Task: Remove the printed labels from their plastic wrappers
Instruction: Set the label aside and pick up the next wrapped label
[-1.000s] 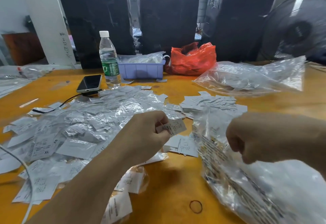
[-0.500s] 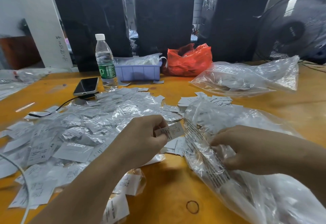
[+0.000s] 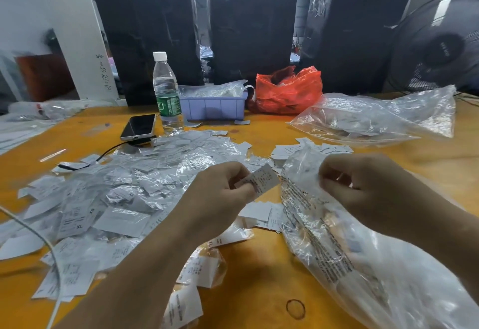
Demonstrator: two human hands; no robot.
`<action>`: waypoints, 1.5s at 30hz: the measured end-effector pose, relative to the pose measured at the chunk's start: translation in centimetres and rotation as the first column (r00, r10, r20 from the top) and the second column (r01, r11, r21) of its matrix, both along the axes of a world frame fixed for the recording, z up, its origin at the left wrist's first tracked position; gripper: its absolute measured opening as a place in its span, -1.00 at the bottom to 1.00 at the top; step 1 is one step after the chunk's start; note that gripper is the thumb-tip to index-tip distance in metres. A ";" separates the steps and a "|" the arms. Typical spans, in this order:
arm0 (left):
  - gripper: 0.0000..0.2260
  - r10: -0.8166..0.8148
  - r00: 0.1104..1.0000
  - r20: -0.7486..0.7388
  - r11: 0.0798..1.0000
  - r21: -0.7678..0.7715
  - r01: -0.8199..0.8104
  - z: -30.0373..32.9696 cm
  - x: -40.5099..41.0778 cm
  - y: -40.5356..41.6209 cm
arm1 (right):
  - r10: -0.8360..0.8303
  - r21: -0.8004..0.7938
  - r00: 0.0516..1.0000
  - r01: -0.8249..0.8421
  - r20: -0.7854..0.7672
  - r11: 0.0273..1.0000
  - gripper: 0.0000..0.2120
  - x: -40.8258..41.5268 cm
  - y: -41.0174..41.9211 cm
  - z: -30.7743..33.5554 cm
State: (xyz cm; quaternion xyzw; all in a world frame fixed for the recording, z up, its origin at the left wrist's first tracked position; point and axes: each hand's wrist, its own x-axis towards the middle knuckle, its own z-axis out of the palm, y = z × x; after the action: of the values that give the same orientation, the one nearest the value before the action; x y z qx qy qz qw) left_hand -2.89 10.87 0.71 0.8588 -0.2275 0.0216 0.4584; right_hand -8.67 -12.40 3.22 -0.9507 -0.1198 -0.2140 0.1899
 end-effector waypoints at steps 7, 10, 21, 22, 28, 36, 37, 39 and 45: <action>-0.89 -0.012 0.972 -0.235 0.930 -0.359 -0.075 0.5 0.5 0.5 | 0.294 0.682 0.939 -0.095 -0.181 0.725 -0.74 2.7 4.8 1.7; -0.88 0.023 0.961 -0.277 0.885 -0.441 -0.148 0.6 0.9 0.7 | 0.345 0.830 0.905 0.016 -0.249 0.557 -0.73 4.6 6.5 1.7; -0.67 0.131 0.975 -0.177 0.925 -0.331 -0.185 -0.4 1.1 0.4 | 0.550 0.963 0.796 0.150 -0.252 0.224 -0.94 4.9 6.5 -0.2; -0.66 0.125 0.979 -0.163 0.933 -0.315 -0.172 -0.4 1.1 0.3 | 0.564 0.962 0.786 0.143 -0.253 0.232 -0.92 4.9 6.5 -0.3; -0.75 0.038 0.982 -0.184 0.948 -0.304 -0.093 0.0 0.7 0.6 | 0.575 0.957 0.771 0.156 -0.272 0.244 -0.85 4.8 6.9 -1.4; -0.65 -0.059 0.955 -0.290 0.928 -0.369 -0.055 0.4 0.9 0.7 | 0.457 0.971 0.863 0.143 -0.216 0.189 -0.82 5.0 6.8 -1.7; -0.72 -0.050 0.964 -0.262 0.939 -0.341 -0.044 0.2 0.9 0.8 | 0.452 0.972 0.866 0.142 -0.214 0.187 -0.81 5.0 6.7 -1.7; -0.86 -0.016 0.977 -0.214 0.950 -0.309 -0.052 -0.1 1.0 0.8 | 0.451 0.972 0.868 0.133 -0.208 0.193 -0.76 4.9 6.5 -1.5; -0.88 0.084 0.968 -0.238 0.868 -0.460 -0.188 0.2 1.4 1.2 | 0.440 0.982 0.879 0.143 -0.183 0.123 -0.69 5.0 6.1 -1.4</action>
State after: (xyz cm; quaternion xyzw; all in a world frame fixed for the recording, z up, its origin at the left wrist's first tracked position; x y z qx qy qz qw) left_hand -1.53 12.10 0.96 0.7301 -0.1040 0.0185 0.6751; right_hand -3.69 -6.30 1.86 -0.5912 -0.0022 0.0001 0.8065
